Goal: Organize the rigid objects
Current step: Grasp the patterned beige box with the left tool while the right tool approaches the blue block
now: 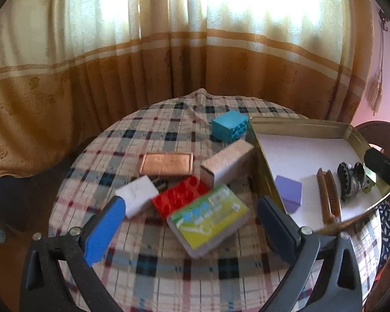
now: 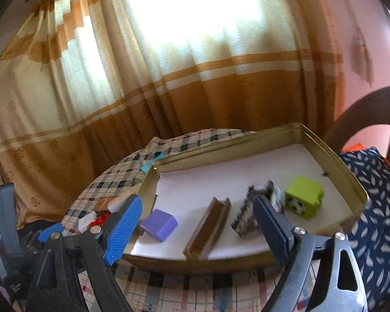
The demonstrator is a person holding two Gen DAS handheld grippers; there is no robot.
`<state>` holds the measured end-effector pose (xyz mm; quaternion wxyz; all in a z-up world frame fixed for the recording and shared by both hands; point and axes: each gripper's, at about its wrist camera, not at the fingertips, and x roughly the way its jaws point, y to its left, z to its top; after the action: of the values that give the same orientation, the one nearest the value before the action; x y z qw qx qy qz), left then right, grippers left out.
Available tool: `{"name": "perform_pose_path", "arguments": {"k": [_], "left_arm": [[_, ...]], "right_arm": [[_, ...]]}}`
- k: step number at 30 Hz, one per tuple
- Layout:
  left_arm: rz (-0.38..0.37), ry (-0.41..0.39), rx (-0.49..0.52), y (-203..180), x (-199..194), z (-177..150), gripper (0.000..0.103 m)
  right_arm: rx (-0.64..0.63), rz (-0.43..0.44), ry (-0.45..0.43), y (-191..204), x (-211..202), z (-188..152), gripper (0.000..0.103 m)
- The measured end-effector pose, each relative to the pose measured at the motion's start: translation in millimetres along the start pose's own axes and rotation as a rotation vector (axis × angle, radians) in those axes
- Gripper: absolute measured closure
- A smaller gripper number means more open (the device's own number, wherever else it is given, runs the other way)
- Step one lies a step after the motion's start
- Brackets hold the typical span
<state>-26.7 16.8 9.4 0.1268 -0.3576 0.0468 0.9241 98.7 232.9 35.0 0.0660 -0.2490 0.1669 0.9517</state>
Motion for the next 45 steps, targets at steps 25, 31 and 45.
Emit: {"name": "perform_pose_path", "arguments": {"k": [25, 31, 45], "left_arm": [[-0.09, 0.136, 0.236, -27, 67, 40, 0.016], [-0.158, 0.184, 0.214, -27, 86, 39, 0.031], [-0.191, 0.236, 0.113, -1, 123, 50, 0.079]], "right_arm": [[-0.125, 0.019, 0.222, 27, 70, 51, 0.014], [-0.138, 0.014, 0.23, 30, 77, 57, 0.014], [-0.173, 0.005, 0.232, 48, 104, 73, 0.014]]}}
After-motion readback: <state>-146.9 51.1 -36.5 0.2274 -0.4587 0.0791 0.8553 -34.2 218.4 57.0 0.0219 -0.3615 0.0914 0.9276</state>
